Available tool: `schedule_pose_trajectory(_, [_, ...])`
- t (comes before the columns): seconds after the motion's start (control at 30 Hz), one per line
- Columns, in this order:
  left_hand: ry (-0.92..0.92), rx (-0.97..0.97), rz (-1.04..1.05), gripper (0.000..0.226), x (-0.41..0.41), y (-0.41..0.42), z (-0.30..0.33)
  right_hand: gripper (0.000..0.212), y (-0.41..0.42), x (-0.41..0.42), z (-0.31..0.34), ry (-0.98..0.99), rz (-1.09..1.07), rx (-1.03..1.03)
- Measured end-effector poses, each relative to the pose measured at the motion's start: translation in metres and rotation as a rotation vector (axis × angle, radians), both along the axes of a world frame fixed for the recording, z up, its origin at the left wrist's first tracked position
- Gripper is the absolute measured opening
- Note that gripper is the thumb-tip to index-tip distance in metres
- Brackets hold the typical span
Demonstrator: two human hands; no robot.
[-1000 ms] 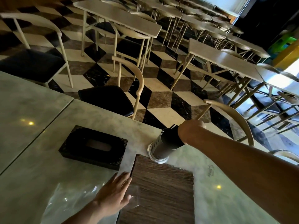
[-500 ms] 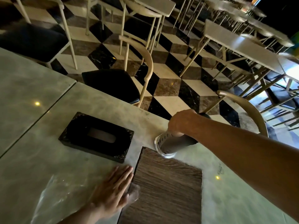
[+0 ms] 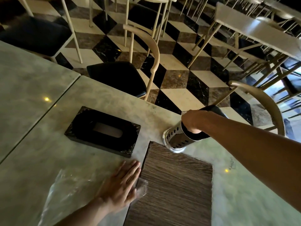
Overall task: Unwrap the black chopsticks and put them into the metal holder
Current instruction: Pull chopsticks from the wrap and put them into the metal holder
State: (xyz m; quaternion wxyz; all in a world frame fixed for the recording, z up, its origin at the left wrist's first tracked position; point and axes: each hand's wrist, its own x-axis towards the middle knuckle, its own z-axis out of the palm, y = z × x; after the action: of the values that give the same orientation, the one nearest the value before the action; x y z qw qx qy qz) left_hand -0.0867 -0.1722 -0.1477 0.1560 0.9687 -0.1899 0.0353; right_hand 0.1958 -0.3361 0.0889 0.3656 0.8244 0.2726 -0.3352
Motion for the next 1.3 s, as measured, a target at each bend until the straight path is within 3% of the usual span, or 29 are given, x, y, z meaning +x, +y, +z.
schedule_pose_trajectory(0.13, [0.003, 0.009, -0.002, 0.073, -0.001, 0.001, -0.002, 0.028, -0.006, 0.007, -0.005, 0.046, 0.036, -0.105])
schedule_pose_trajectory(0.5, [0.007, -0.008, 0.012, 0.072, 0.0, 0.001, 0.007, 0.041, -0.005, 0.002, 0.001, -0.008, -0.048, -0.031])
schedule_pose_trajectory(0.73, [0.014, -0.003, 0.008, 0.071, 0.0, 0.001, 0.007, 0.01, -0.01, 0.004, -0.001, -0.048, -0.017, 0.093])
schedule_pose_trajectory(1.3, [0.014, -0.021, 0.007, 0.072, 0.0, 0.001, -0.002, 0.024, 0.001, -0.018, 0.027, -0.236, 0.022, 0.256])
